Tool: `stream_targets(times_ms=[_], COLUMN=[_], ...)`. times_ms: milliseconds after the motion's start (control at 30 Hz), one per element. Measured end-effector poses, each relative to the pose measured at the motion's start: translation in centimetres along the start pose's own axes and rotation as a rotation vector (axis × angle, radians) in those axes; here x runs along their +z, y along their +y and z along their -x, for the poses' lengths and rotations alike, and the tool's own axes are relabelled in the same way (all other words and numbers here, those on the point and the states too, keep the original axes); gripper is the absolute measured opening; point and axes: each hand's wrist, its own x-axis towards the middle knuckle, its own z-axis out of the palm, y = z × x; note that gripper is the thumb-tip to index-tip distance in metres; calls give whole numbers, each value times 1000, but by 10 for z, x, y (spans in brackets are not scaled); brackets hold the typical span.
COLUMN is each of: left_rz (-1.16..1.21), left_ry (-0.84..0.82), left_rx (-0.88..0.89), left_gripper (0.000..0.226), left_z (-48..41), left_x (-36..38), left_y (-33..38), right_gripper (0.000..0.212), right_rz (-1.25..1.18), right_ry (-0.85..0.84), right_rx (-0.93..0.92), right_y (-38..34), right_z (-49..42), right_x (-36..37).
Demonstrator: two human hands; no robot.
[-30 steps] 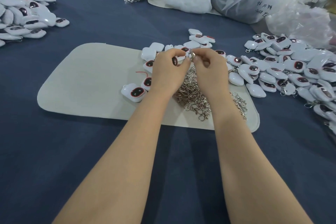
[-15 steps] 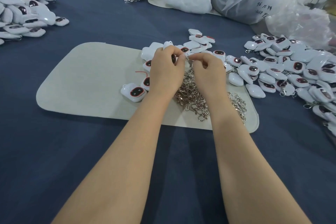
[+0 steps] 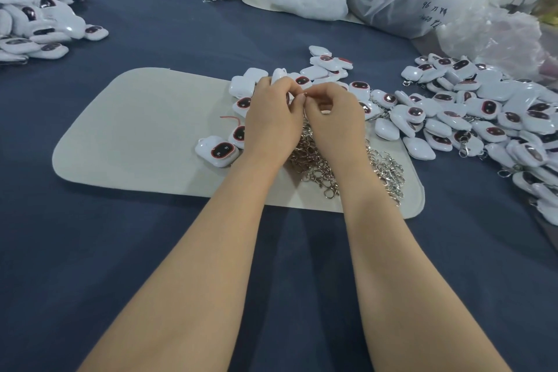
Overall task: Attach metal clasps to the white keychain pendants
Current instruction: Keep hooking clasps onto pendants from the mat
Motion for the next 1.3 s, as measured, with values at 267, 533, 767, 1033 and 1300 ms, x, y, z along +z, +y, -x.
stream_targets(times_ms=[267,533,767,1033,1300], left_rz=[-42,-32,-26,24,-40], left_ry=[-11,-5,0,5,-1], left_rx=[8,-22,26,3,-7], left_gripper=[9,12,12,8,12], left_z=[2,2,2,1,1], left_x=[0,0,-1,-1,-2], left_y=[0,0,0,1,-1], right_gripper=[11,17,22,16,15], right_rz=[-17,61,53,-90,44], right_ry=[71,69,65,67,86], right_rx=[11,-109,-138,-8,-114], right_y=[1,2,-1,-1,0], right_z=[0,1,3,2,4], right_x=[1,3,4,7,8])
